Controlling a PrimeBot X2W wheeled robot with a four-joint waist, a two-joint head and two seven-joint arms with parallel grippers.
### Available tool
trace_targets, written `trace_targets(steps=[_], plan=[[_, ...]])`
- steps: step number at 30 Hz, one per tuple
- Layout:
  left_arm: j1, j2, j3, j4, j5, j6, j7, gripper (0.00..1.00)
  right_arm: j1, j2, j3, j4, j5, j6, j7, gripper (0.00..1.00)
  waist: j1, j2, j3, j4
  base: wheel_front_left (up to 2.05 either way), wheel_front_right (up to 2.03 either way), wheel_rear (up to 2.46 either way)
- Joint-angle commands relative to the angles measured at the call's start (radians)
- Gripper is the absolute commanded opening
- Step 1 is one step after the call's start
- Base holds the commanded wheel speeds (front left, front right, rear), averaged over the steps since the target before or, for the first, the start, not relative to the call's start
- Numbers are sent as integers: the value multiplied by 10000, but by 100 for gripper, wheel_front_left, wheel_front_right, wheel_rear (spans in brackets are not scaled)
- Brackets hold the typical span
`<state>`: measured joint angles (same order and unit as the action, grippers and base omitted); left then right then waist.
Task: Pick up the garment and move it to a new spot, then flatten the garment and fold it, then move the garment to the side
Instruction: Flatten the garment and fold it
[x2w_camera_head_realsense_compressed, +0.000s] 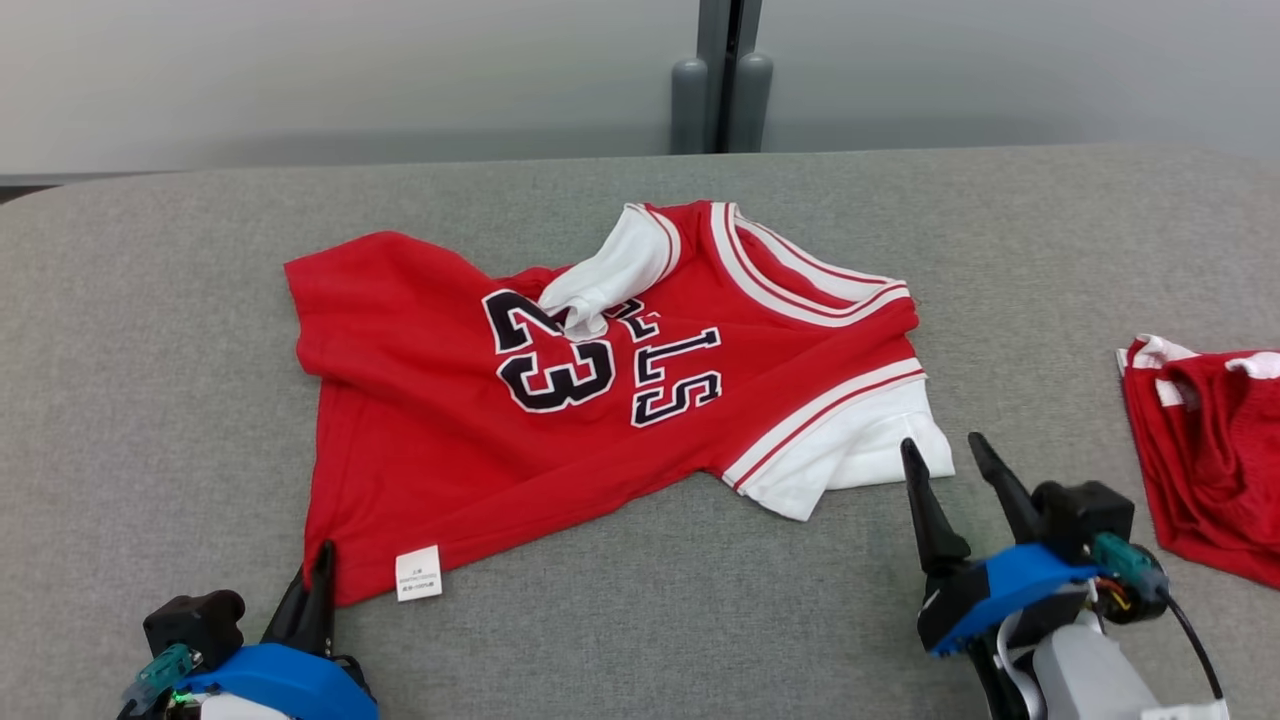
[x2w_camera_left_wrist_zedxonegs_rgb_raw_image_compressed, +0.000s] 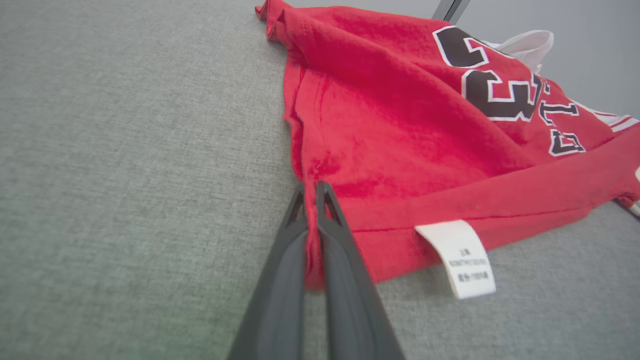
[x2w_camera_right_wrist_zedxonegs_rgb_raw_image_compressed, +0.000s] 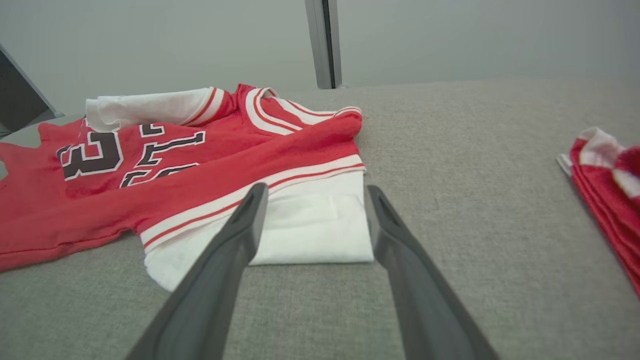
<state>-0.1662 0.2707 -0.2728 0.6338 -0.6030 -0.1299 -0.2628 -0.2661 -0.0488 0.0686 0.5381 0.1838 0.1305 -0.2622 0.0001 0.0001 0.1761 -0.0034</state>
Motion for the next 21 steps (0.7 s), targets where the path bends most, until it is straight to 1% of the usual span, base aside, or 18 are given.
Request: trace_targets(steps=[1, 6, 12, 16, 21], plan=[[-148, 36, -74, -109, -42, -14, -24, 0, -359, -41, -96, 317, -175, 5, -32, 100, -1, -1, 125, 130, 0, 0, 0], [-298, 79, -392, -289, -131, -14, -24, 0, -1298, -43, -346, 1391, -497, 5, -33, 100, -1, -1, 378, 383, 0, 0, 0], [-403, 171, -682, -413, -250, -14, -24, 0, -2045, -44, -981, 2608, -1118, 5, -32, 100, -1, -1, 585, 555, 0, 0, 0], [-476, 229, -766, -493, -295, -14, -24, 0, -2252, -43, -1182, 2979, -1430, 5, -32, 100, -1, -1, 684, 589, 0, 0, 0], [-474, 279, -790, -598, -300, -14, -24, 0, -2187, -44, -1165, 3004, -1450, 5, -32, 100, -1, -1, 774, 587, 0, 0, 0]])
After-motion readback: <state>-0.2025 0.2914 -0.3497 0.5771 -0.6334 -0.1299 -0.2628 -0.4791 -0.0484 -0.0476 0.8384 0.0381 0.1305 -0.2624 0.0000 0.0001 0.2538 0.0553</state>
